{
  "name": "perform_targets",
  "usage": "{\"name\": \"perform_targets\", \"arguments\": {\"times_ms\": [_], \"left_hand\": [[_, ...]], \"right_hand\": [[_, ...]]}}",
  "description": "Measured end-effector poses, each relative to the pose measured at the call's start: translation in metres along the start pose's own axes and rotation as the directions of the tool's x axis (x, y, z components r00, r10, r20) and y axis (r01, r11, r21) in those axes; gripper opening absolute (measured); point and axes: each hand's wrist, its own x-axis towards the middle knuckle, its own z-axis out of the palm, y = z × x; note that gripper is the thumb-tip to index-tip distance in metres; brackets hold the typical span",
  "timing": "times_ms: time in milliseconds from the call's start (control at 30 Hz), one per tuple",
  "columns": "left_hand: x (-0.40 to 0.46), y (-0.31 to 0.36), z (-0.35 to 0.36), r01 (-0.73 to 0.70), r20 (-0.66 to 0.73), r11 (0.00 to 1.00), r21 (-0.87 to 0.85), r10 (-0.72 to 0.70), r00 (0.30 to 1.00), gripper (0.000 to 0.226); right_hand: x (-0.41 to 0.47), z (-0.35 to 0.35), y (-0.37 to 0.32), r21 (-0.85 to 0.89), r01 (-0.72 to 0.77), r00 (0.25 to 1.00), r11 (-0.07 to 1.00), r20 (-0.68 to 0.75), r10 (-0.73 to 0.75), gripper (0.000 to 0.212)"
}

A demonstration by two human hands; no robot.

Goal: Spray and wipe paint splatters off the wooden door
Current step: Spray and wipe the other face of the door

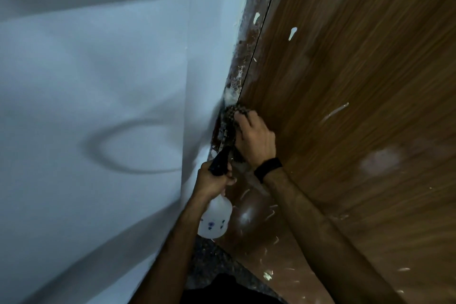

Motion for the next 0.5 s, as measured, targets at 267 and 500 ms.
{"name": "perform_targets", "arguments": {"times_ms": [267,500], "left_hand": [[-0.005,-0.002,-0.018,-0.037,0.012,0.999,0.000,0.037,0.999,0.026],[-0.006,0.006,-0.016,-0.036,0.009,0.999,-0.005,0.036,0.999,0.028]], "right_hand": [[-0.016,0.008,-0.002,0.065,-0.062,0.979,0.996,0.197,0.048,0.041],[0.061,-0.037,-0.009,0.053,-0.054,0.988,0.997,-0.141,0.061,0.037]]}}
